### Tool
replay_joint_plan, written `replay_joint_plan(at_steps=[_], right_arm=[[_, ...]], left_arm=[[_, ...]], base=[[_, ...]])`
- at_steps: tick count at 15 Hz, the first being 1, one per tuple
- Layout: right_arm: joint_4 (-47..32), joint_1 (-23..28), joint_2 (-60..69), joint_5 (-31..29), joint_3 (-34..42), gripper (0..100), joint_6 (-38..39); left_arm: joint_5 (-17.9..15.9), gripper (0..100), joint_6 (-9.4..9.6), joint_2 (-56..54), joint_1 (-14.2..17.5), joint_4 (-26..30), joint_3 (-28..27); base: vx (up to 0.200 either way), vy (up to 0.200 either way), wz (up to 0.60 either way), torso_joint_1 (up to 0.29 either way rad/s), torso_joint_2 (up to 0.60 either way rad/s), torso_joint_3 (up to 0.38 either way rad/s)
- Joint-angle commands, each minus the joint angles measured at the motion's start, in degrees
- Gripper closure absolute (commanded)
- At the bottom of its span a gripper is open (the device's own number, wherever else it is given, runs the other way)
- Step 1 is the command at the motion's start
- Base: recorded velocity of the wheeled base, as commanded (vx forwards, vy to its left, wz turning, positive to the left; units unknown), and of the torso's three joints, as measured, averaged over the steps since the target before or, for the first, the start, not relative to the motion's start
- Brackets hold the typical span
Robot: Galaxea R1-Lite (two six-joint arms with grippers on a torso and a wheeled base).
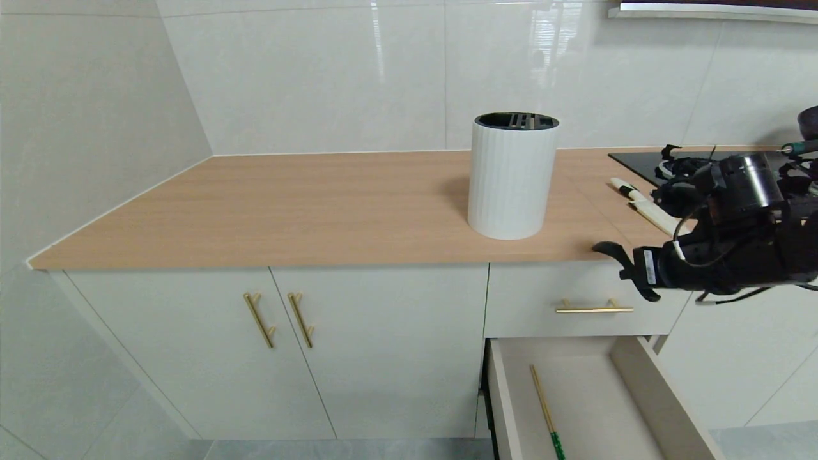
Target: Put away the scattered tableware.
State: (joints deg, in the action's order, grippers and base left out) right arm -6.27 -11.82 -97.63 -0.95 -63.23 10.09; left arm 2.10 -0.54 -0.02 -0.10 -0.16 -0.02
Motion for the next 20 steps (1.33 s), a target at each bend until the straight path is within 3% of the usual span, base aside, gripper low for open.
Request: replay_joint_plan(at_steps=[1, 5, 9, 13, 20], right_arm=[[0.03, -3.47, 7.99, -2.39, 11.03, 100, 1.16], [0.64, -5.49, 6.58, -2.48, 19.46, 100, 3.97], [11.45, -5.84, 1.48, -3.00, 27.90, 100, 5.02], [13.03, -5.58, -4.06, -3.88, 28.16, 100, 5.20], [28.15, -5.58, -16.01, -5.20, 31.77, 100, 5.20]], left_arm=[[0.01, 0, 0.01, 0.02, 0.01, -0.02, 0.02], [0.01, 0, 0.01, 0.02, 0.01, -0.02, 0.02], [0.01, 0, 0.01, 0.02, 0.01, -0.02, 0.02], [0.01, 0, -0.08, 0.02, 0.01, -0.02, 0.02], [0.01, 0, -0.08, 0.02, 0.01, -0.02, 0.02]], base=[[0.000, 0.000, 0.00, 0.000, 0.00, 0.000], [0.000, 0.000, 0.00, 0.000, 0.00, 0.000], [0.000, 0.000, 0.00, -0.068, 0.19, 0.132], [0.000, 0.000, 0.00, -0.135, 0.44, 0.304], [0.000, 0.000, 0.00, -0.090, 0.46, 0.355]])
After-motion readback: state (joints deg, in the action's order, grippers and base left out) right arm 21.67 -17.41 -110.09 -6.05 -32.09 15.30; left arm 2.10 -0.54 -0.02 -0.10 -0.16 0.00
